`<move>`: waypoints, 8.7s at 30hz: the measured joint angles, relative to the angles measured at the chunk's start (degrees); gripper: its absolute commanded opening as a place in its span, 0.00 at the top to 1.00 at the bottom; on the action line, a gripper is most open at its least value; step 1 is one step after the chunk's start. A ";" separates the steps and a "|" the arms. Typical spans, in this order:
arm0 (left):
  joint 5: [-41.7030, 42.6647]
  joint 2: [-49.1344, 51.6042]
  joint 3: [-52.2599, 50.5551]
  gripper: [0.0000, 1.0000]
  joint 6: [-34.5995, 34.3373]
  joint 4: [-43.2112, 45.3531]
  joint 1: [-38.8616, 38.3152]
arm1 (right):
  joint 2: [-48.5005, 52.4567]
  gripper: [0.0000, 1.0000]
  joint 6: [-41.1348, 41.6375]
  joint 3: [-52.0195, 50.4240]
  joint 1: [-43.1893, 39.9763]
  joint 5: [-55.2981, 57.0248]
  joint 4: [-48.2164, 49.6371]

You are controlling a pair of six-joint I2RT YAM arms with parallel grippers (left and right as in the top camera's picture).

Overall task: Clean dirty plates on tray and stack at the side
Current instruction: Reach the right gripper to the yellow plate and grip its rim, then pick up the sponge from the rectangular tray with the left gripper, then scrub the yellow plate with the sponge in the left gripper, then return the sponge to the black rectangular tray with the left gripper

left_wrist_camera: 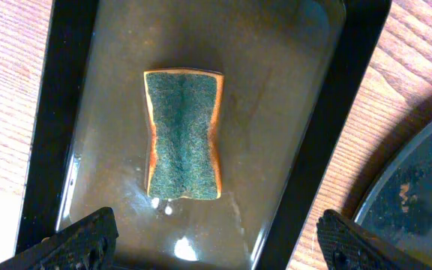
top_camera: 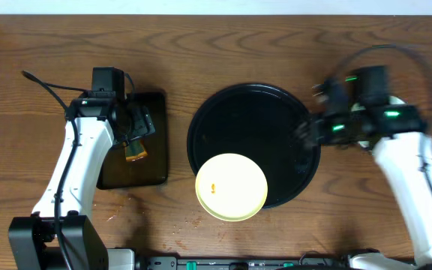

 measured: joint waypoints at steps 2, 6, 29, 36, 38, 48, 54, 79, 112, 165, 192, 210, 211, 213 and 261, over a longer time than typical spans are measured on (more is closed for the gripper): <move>0.02 0.00 0.00 0.14 0.00 0.02 0.02 | 1.73 0.50 -0.76 -1.29 6.16 0.63 -0.13; 0.00 0.00 0.00 0.14 0.00 0.00 0.00 | 6.69 0.51 -1.01 -5.01 15.65 1.29 0.66; 0.00 0.00 0.00 0.14 0.00 0.02 0.00 | 12.79 0.56 8.50 -9.38 19.80 7.98 0.37; 0.00 0.00 0.00 0.14 0.00 0.02 0.02 | 12.26 0.63 13.07 -12.13 17.33 13.35 2.12; 0.00 0.00 0.00 0.14 0.00 0.04 0.02 | 12.26 0.75 14.23 -14.78 17.31 14.03 5.84; 0.00 0.00 0.00 0.14 0.00 0.00 0.02 | 12.02 0.99 16.94 -18.60 15.45 11.72 14.36; 0.00 0.00 0.00 0.14 0.00 0.00 0.02 | 12.02 0.99 18.29 -17.35 10.93 16.39 18.49; 0.02 0.00 0.00 0.13 -0.02 0.00 0.00 | 13.18 0.78 1.40 -16.94 9.11 24.50 29.99; -6.86 1.88 -18.16 0.78 -4.07 22.18 0.00 | 17.57 0.99 10.91 -15.21 3.26 18.95 28.11; -4.94 0.04 -17.66 0.60 1.92 21.62 -0.26 | 17.57 0.99 10.88 -15.21 3.26 18.93 28.09; 7.39 -4.87 -4.57 0.93 -0.28 10.34 -9.75 | 17.57 0.99 10.91 -15.21 3.26 18.91 28.13; 10.80 7.41 -4.57 0.93 -10.23 29.97 -36.76 | 17.73 0.99 11.85 -15.23 3.23 18.84 28.26; 10.82 8.59 -4.57 0.92 -10.60 31.06 -37.44 | 17.73 0.99 11.87 -15.23 3.23 18.82 28.26; 11.34 11.65 -4.57 0.93 -11.23 34.75 -38.93 | 17.73 0.99 11.87 -15.23 3.23 18.82 28.26; -20.90 -6.10 0.39 0.92 -12.70 -2.08 -16.55 | 17.81 0.99 8.96 -15.17 3.15 16.72 27.32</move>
